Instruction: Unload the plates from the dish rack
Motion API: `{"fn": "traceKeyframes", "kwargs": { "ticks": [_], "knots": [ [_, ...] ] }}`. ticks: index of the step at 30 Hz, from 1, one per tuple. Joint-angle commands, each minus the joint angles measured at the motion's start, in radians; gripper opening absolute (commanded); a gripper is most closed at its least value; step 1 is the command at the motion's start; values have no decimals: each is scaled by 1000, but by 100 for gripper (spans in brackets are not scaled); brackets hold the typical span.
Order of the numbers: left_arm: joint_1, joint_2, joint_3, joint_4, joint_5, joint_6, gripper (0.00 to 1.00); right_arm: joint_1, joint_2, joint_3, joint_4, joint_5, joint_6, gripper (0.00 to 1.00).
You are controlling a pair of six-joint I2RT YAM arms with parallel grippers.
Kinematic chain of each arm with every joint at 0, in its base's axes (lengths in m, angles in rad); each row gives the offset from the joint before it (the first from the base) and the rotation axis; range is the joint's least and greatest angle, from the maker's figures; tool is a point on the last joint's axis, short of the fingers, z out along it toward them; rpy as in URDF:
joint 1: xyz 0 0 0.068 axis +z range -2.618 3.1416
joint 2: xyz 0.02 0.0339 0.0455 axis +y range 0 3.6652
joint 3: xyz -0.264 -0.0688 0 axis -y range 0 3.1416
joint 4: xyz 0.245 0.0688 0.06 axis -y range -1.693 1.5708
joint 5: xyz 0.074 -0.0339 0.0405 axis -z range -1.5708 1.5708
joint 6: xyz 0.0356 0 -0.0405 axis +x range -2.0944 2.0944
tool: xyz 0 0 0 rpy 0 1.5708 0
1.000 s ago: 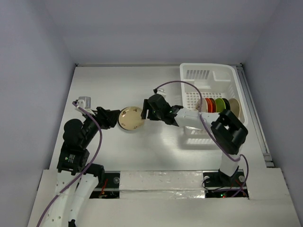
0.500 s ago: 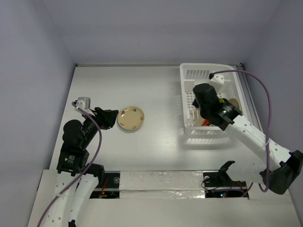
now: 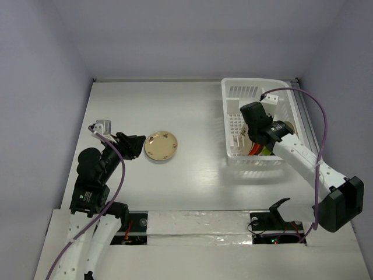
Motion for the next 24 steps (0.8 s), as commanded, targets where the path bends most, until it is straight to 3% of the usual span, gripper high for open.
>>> {"fn": "traceKeyframes", "kwargs": {
  "ticks": [1,11,17,24],
  "knots": [
    [3,-3,-4,27,0,1,39,-22,23,10,29,-6,-39,31],
    [3,0,-2,25,-1,0,40,-22,89,20,53,-29,-54,29],
    [3,-2,-2,25,0,0,40,-22,94,10,76,-64,-74,35],
    [3,-6,-2,24,0,0,41,-22,178,25,49,-12,-70,28]
  ]
}}
